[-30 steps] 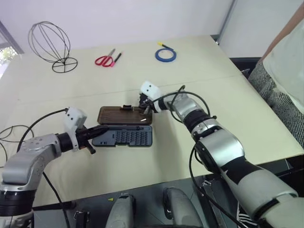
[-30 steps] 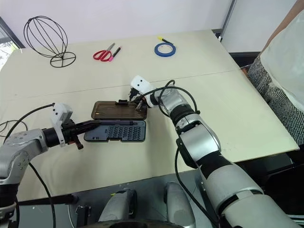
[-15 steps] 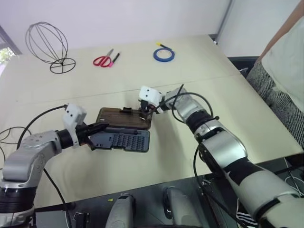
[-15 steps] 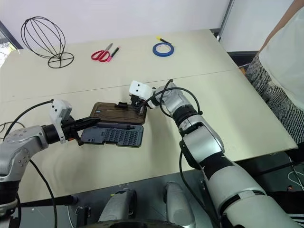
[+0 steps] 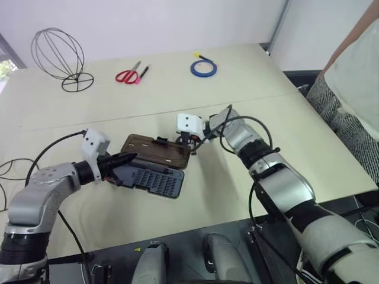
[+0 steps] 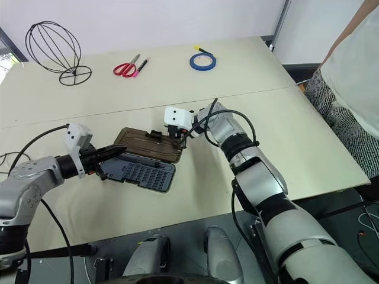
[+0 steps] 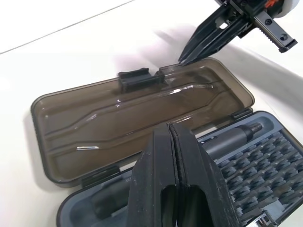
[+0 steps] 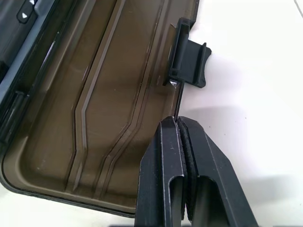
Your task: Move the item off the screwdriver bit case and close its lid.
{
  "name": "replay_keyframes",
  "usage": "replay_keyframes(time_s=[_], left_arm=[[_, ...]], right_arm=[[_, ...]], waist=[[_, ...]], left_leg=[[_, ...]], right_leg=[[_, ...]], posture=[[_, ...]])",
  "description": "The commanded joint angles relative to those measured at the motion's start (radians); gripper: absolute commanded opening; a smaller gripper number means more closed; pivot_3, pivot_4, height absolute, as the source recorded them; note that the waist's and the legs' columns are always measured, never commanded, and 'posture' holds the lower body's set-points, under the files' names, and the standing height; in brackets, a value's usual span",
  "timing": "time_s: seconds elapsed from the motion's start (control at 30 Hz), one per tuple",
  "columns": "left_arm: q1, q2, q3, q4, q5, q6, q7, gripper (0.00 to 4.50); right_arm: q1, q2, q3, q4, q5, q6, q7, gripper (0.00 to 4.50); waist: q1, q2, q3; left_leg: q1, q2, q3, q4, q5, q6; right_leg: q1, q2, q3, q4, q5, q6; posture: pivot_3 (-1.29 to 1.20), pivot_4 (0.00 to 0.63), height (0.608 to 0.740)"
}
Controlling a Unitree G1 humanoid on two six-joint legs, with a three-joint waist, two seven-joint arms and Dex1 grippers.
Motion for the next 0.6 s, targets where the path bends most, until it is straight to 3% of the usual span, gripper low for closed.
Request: replay_keyframes(time_s=[0.03, 0.1, 0.27, 0.57, 0.6], left_arm=[[-0.022, 0.001, 0.002, 0.003, 0.006, -0.022, -0.003, 0.0], [-0.027, 0.0, -0.001, 0.008, 0.008, -0.024, -0.003, 0.0], [-0.027, 0.0, -0.006, 0.015, 0.011, -0.032, -0.003, 0.0], [-0.037, -0.001, -0.016, 0.028, 0.021, -0.043, 0.001, 0.0], [-0.04, -0.001, -0.016, 0.032, 0.024, -0.045, 0.001, 0.0]], right_arm=[[0.006, 0.009, 0.008, 0.027, -0.005, 0.036, 0.007, 0.57], [0.008, 0.01, 0.008, 0.028, -0.008, 0.043, -0.007, 1.3], [0.017, 0.021, -0.012, 0.033, 0.002, 0.085, -0.058, 3.84], [0.03, 0.021, -0.026, 0.033, 0.01, 0.116, -0.061, 3.84], [0.032, 0.021, -0.024, 0.033, 0.008, 0.114, -0.059, 3.6]], waist=[[0.0, 0.0, 0.0], [0.0, 0.001, 0.0], [0.0, 0.0, 0.0], [-0.001, 0.0, 0.0], [-0.001, 0.0, 0.0]], left_leg=[[0.0, 0.0, 0.0, 0.0, 0.0, 0.0], [0.0, 0.0, 0.0, 0.001, 0.0, 0.0], [0.0, 0.0, 0.0, 0.0, 0.0, 0.0], [0.0, 0.0, 0.0, 0.0, 0.0, 0.0], [0.0, 0.0, 0.0, 0.0, 0.0, 0.0]], right_leg=[[0.0, 0.0, 0.0, 0.0, 0.0, 0.0], [0.0, 0.0, 0.0, 0.0, 0.0, 0.0], [0.0, 0.0, 0.0, 0.0, 0.0, 0.0], [0.0, 0.0, 0.0, 0.0, 0.0, 0.0], [0.0, 0.0, 0.0, 0.0, 0.0, 0.0]], posture=[[0.0, 0.15, 0.74], [0.0, 0.15, 0.74], [0.0, 0.15, 0.74], [0.0, 0.15, 0.74], [0.0, 0.15, 0.74]])
